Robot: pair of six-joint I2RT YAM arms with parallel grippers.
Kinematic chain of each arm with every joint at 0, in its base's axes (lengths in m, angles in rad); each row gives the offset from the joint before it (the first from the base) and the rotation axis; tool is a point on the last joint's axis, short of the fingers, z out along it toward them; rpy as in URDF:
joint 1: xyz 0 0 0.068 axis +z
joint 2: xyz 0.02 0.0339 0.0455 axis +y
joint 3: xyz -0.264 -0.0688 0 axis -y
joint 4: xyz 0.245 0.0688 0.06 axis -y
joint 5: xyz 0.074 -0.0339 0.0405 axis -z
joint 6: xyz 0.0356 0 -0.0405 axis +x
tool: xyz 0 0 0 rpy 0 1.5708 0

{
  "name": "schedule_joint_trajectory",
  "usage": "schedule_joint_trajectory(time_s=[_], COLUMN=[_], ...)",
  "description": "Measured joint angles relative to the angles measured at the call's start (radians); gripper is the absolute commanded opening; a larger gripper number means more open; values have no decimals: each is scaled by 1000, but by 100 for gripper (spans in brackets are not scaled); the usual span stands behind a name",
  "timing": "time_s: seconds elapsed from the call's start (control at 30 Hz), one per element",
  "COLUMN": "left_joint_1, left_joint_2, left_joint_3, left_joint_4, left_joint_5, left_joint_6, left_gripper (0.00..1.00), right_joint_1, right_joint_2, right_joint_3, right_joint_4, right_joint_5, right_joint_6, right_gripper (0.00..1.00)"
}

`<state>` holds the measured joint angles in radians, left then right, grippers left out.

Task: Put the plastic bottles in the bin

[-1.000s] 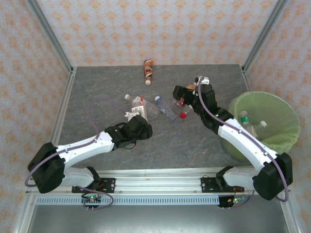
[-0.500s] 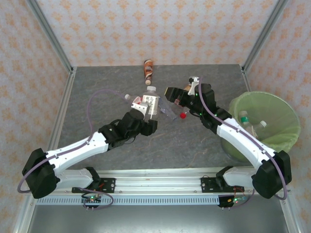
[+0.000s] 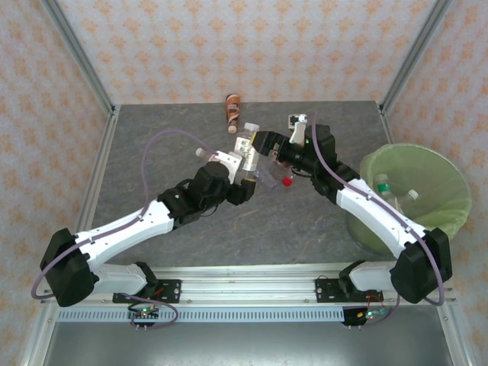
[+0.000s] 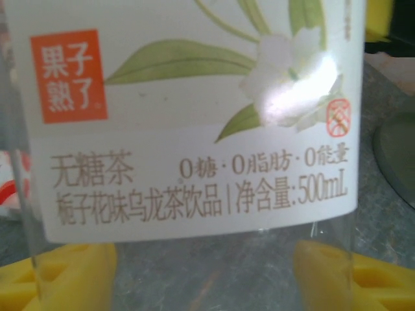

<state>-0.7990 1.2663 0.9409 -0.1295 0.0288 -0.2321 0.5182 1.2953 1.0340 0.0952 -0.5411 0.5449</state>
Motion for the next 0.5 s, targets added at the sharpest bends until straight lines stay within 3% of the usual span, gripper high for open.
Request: schedule_joint_trajectory(time_s=[0.2,0.5], left_joint_1=[-6,-6], left_joint_2=[24,26], left_joint_3=[39,40], left_joint_4=[1,10], left_joint_5=[47,80], left_joint_6=[40,47], left_gripper=[0,0], right_joint_1=[11,12], right_joint_2=[26,51], right_joint_3=[0,18], right_joint_4=[34,6], right_joint_5=[-68,-62], right_joint_6=[20,6], right_gripper=[93,61])
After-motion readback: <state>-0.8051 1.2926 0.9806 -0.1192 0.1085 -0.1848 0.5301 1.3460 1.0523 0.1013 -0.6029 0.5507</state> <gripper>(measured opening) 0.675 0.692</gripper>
